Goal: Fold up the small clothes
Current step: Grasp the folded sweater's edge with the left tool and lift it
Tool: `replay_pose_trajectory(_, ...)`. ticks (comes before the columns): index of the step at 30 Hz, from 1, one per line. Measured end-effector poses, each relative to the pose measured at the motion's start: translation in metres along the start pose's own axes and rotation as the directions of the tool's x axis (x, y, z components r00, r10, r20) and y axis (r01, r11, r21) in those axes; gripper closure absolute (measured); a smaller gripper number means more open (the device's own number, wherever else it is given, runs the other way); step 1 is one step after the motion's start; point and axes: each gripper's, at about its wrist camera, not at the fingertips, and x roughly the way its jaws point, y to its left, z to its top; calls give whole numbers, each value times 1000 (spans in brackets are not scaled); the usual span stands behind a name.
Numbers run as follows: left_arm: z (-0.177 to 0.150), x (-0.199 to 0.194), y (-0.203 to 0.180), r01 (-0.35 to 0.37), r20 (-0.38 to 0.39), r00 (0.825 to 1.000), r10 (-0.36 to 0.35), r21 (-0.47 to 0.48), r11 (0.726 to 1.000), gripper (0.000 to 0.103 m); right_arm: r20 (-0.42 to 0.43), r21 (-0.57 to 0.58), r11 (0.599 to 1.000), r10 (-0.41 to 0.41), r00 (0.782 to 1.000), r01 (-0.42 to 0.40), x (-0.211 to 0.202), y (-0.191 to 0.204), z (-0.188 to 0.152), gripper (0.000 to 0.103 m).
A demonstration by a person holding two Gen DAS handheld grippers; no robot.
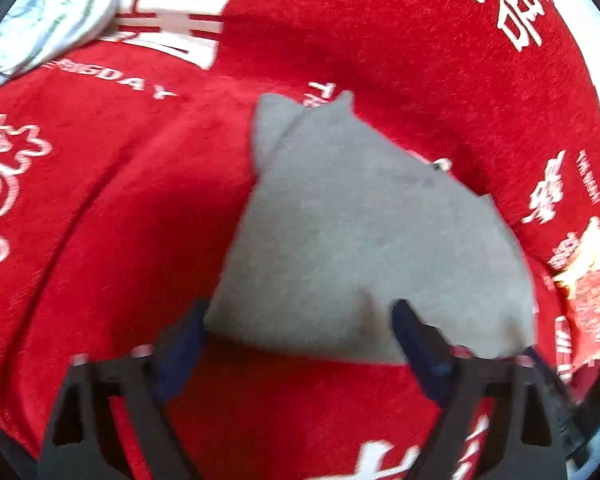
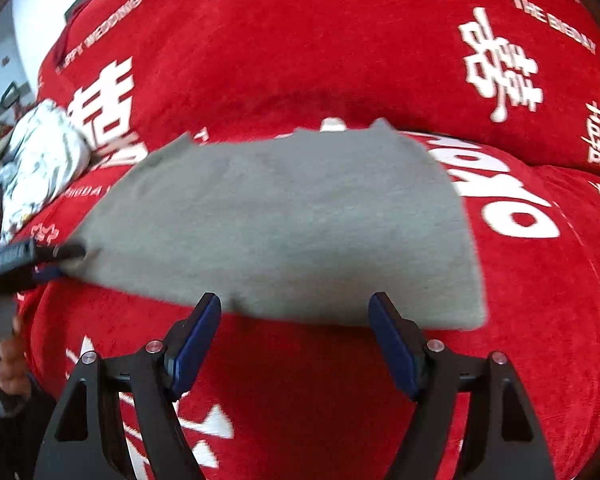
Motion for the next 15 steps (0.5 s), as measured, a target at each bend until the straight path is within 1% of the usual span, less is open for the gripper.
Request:
replay_pose_trajectory(1,4,4,0,21,-4,1000,-21,-15,1000,36,-6,-9,1000,2,1000,-2,1,4,-2,24)
replay_pose_trajectory(2,7,6,1,38,-3,999,-38,-32,999,49,-15,-19,1000,0,1000,-1,4,8,-3,24)
replay_pose_trajectory(3,10,10,4,53,-4,999,-53,-56,997,57,-20,-24,1000,0,1000,-1,5,10,-2,24)
replay_pose_trajectory(4,13,12,6,63,-8,998,-63,-74,995,69,-23,-29,1000,0,1000,-1,5,12,-2,24)
replay_pose_trajectory(5,14,13,11,88,-5,996,-89,-97,991,72,-26,-36,999,-2,1000,1,6,14,0,24)
replay_pose_trajectory(7,14,13,16,124,5,992,-124,-117,985,77,-31,-51,999,-4,1000,2,9,19,9,24)
replay_pose_trajectory(10,11,13,25,182,35,983,-178,-135,974,79,-43,-67,998,10,999,-13,15,28,28,24)
replay_pose_trajectory(12,8,14,31,223,54,975,-218,-150,963,79,-61,-77,996,49,997,-54,26,42,51,24)
replay_pose_trajectory(15,6,14,33,243,73,969,-235,-139,960,80,-100,-85,990,105,989,-114,50,71,89,23)
